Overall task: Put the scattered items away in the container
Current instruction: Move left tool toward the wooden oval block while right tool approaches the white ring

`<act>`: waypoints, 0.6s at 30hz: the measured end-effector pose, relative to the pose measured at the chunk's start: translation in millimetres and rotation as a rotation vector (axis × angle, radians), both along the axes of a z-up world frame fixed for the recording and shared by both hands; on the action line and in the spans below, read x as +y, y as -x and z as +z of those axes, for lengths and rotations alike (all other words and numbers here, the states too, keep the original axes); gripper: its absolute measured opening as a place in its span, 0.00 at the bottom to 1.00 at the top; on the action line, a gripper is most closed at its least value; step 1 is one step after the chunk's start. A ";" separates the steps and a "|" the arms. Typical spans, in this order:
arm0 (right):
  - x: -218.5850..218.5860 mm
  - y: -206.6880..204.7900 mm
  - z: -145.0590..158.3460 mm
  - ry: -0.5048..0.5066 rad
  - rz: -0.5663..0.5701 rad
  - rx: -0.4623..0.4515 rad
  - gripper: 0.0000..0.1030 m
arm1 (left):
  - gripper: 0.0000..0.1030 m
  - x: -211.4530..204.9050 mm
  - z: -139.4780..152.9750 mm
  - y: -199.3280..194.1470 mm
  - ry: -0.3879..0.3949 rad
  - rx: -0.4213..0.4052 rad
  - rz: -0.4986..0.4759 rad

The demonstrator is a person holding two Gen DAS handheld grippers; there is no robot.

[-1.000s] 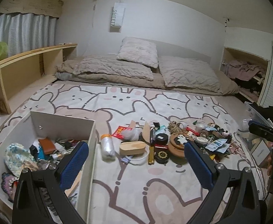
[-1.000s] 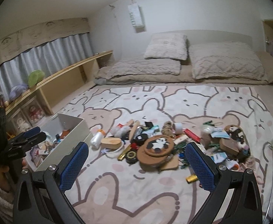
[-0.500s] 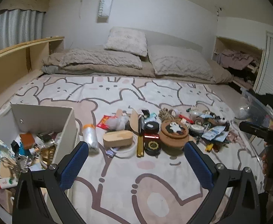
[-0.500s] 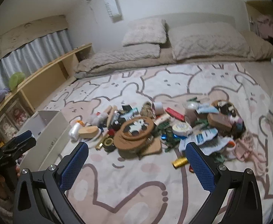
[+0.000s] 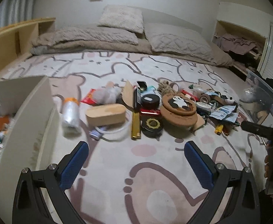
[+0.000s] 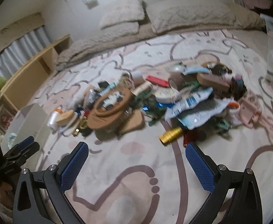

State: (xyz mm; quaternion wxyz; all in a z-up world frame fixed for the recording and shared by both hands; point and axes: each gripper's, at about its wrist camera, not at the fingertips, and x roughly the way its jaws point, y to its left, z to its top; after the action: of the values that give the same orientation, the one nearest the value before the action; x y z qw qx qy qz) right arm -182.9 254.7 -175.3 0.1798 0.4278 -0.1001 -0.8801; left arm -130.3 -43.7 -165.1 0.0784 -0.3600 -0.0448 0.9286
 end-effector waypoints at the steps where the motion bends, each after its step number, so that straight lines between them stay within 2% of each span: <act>1: -0.1 2.0 -3.9 -0.003 -0.003 -0.014 1.00 | 1.00 1.0 -4.3 3.6 0.000 -0.004 -0.004; 10: 10.4 9.6 -35.1 0.002 -0.033 -0.099 1.00 | 0.98 4.3 -22.2 40.9 -0.009 -0.028 -0.085; 14: 18.5 10.3 -36.0 0.041 -0.051 -0.093 1.00 | 0.98 10.3 -21.7 59.0 0.036 -0.015 -0.131; 18: 24.8 13.0 -37.5 0.033 -0.073 -0.072 1.00 | 0.98 19.0 -27.8 76.4 0.097 -0.022 -0.189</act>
State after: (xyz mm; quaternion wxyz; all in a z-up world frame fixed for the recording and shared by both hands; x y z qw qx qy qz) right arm -195.9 279.5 -212.8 0.1506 0.4524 -0.1366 -0.8683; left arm -206.7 -24.7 -192.9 0.1476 -0.3760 0.0333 0.9142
